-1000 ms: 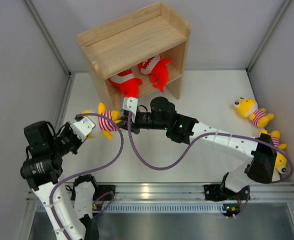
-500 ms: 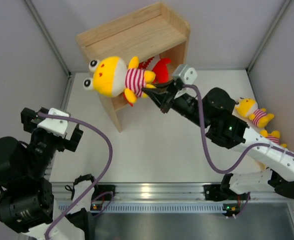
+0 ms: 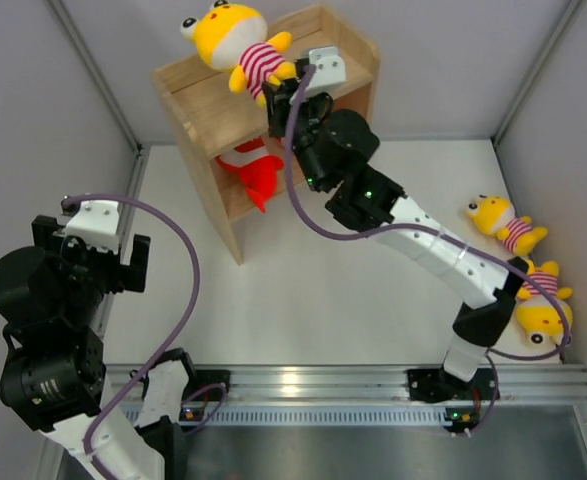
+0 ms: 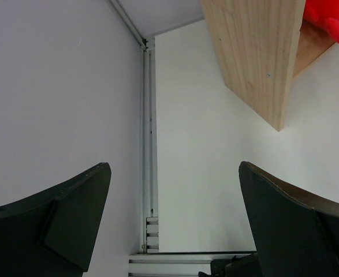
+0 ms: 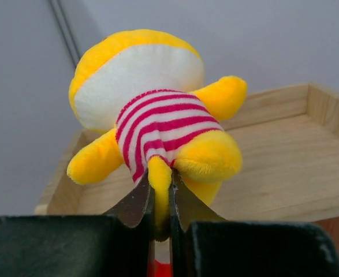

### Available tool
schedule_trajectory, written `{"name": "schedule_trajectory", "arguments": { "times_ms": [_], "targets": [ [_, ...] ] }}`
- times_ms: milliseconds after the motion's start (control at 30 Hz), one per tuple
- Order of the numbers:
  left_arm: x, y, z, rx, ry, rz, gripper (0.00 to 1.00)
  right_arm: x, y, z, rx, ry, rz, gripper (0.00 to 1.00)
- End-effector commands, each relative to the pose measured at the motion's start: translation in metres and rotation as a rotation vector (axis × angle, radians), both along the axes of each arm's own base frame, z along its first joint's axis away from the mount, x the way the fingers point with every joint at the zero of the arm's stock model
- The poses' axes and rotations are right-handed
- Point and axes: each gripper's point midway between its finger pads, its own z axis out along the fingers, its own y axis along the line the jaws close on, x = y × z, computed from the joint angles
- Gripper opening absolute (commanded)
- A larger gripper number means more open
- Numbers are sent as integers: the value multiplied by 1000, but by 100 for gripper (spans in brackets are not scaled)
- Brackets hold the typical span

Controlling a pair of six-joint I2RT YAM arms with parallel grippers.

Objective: Place and organize the stuffed toys onto the shelf

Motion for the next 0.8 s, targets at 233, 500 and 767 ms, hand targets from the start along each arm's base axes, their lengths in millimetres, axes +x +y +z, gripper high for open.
{"name": "schedule_trajectory", "arguments": {
  "times_ms": [233,500,767],
  "targets": [
    [-4,1,-13,-7,25,10,99,37,24,-13,252,125,-81,0],
    [-5,0,-18,-5,34,3,99,20,55,-25,231,149,25,22],
    [-5,0,-18,-5,33,3,98,-2,62,-26,224,124,46,34]
  ]
}}
